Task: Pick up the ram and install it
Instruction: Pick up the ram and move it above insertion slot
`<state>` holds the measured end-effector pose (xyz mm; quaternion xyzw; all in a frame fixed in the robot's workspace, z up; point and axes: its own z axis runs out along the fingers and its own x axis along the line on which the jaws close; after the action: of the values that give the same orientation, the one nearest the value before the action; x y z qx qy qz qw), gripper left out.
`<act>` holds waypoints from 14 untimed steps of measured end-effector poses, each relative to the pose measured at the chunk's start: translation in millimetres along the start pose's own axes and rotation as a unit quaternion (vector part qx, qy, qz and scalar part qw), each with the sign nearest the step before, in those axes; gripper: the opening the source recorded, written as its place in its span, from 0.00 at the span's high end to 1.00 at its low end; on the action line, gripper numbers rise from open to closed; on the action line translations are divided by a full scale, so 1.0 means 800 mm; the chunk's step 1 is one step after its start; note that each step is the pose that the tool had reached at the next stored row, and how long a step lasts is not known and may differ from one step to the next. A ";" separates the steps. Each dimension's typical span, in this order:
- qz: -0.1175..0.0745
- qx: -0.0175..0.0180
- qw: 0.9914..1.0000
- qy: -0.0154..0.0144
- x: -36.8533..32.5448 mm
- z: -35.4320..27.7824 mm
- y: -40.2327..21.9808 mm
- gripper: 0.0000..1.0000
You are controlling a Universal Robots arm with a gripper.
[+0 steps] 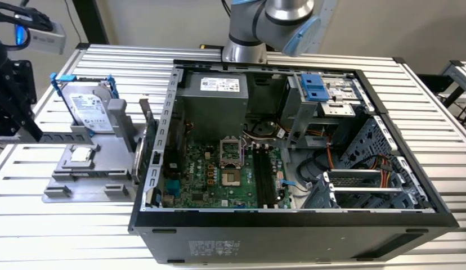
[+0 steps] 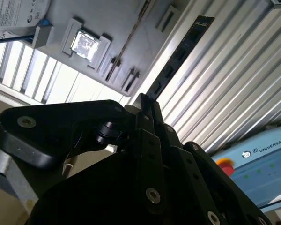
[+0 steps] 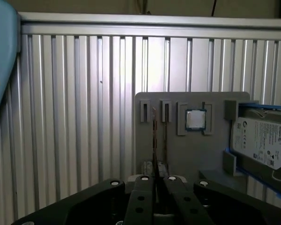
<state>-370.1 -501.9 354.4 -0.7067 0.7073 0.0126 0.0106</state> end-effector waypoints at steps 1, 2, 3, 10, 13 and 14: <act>0.000 0.000 1.000 0.000 -0.0001 -0.0020 0.0000 1.00; 0.000 0.000 1.000 0.000 -0.0002 -0.0039 0.0000 1.00; 0.000 0.000 1.000 0.000 -0.0003 -0.0060 0.0000 1.00; 0.000 0.000 1.000 0.000 -0.0009 -0.0194 0.0001 1.00; 0.000 0.000 1.000 0.000 -0.0010 -0.0230 0.0001 1.00; 0.000 0.000 1.000 0.000 -0.0011 -0.0244 0.0001 1.00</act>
<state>-370.1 -501.7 373.9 -0.7067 0.7073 0.0126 0.0107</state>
